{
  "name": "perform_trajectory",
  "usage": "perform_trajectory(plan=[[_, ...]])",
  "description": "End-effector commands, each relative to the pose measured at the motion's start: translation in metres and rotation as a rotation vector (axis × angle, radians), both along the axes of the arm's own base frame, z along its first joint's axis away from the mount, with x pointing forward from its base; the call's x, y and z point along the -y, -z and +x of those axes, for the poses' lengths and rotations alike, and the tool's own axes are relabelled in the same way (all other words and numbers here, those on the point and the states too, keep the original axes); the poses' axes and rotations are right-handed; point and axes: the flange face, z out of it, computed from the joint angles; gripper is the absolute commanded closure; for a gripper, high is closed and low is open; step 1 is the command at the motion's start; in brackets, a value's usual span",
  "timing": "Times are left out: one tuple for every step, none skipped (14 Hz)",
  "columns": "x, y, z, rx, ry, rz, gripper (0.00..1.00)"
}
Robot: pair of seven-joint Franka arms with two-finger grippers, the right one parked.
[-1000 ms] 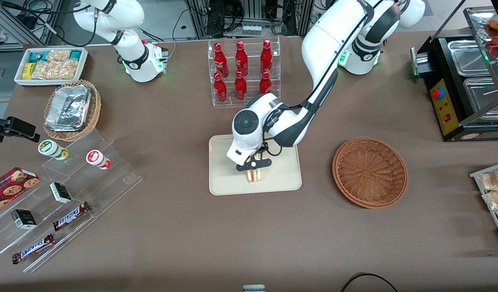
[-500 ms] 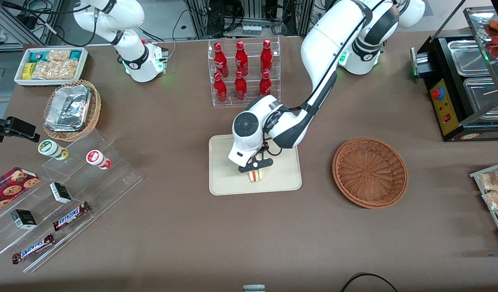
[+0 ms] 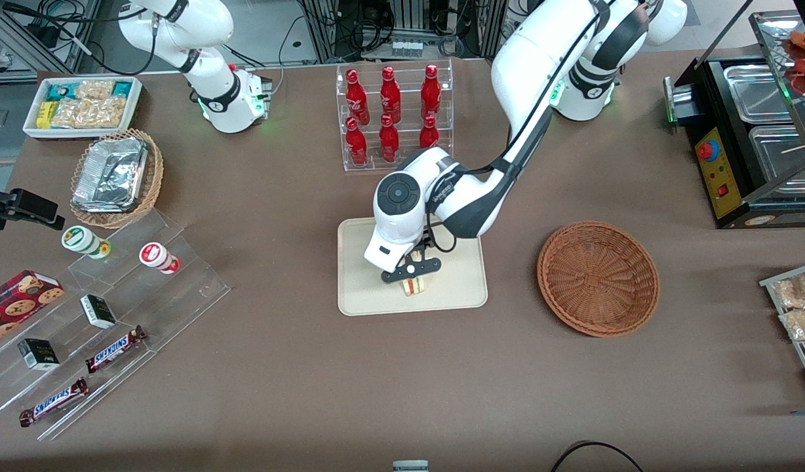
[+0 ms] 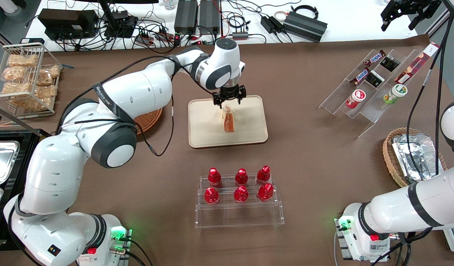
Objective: Place sandwich from basket to tray
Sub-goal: 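Lower the sandwich onto the tray and open the left gripper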
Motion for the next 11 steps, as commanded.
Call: perform_trajectory(plan=[[-0.022,-0.059,0.022,0.002,-0.038,0.017,0.0],[-0.031,-0.073,0.028,0.007,-0.05,0.018,0.0],[-0.036,-0.091,0.029,0.024,-0.054,0.012,0.0],[-0.058,-0.105,0.042,0.028,-0.078,0.012,0.0],[-0.083,-0.111,0.054,0.004,-0.062,0.03,0.0],[-0.103,-0.115,0.061,-0.025,-0.009,0.054,0.0],[-0.119,-0.121,0.064,-0.043,0.027,0.075,0.0],[-0.154,-0.126,0.078,-0.07,0.027,0.09,0.0],[-0.183,-0.127,0.086,-0.091,0.08,0.09,0.0],[-0.211,-0.137,0.088,-0.088,0.154,0.08,0.0],[-0.252,-0.14,0.095,-0.093,0.179,0.074,0.0]])
